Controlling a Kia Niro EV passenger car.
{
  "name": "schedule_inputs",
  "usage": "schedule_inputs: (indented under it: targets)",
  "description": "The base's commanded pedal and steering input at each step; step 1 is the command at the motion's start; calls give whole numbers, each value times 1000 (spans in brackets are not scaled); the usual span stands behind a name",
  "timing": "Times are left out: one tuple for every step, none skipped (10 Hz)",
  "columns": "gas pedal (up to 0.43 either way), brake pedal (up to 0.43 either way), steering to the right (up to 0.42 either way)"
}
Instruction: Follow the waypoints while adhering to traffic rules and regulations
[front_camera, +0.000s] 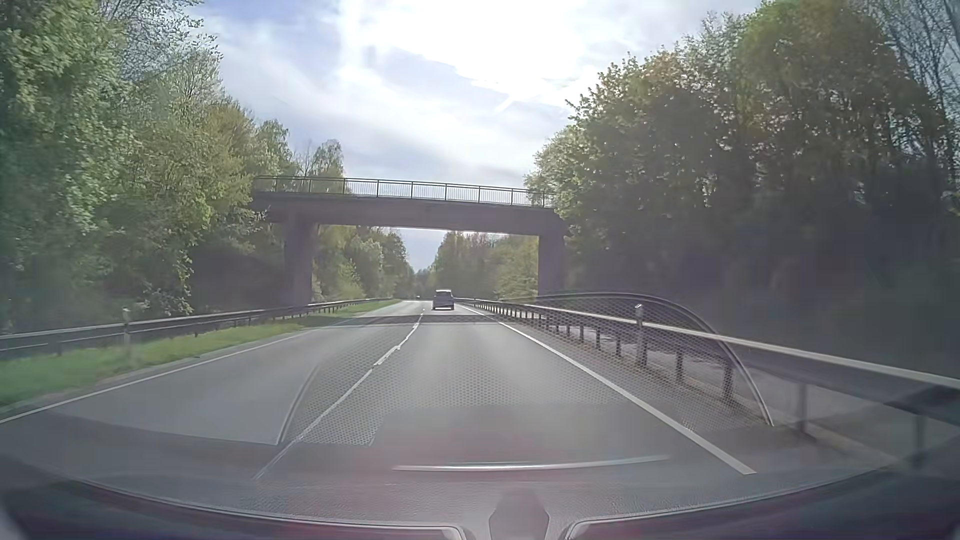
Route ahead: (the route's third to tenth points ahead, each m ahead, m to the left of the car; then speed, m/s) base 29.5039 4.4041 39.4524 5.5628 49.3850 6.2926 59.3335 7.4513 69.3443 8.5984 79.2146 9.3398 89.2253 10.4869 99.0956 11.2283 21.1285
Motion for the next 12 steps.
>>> schedule_inputs:
  targets:
    - [118,0,-15]
    - [118,0,-16]
    - [118,0,-16]
    - [118,0,-15]
    - [118,0,-15]
    - [118,0,-15]
    - [118,0,-16]
    - [118,0,-15]
    - [118,0,-15]
    - [118,0,-15]
    - [118,0,-16]
    - [118,0,-15]
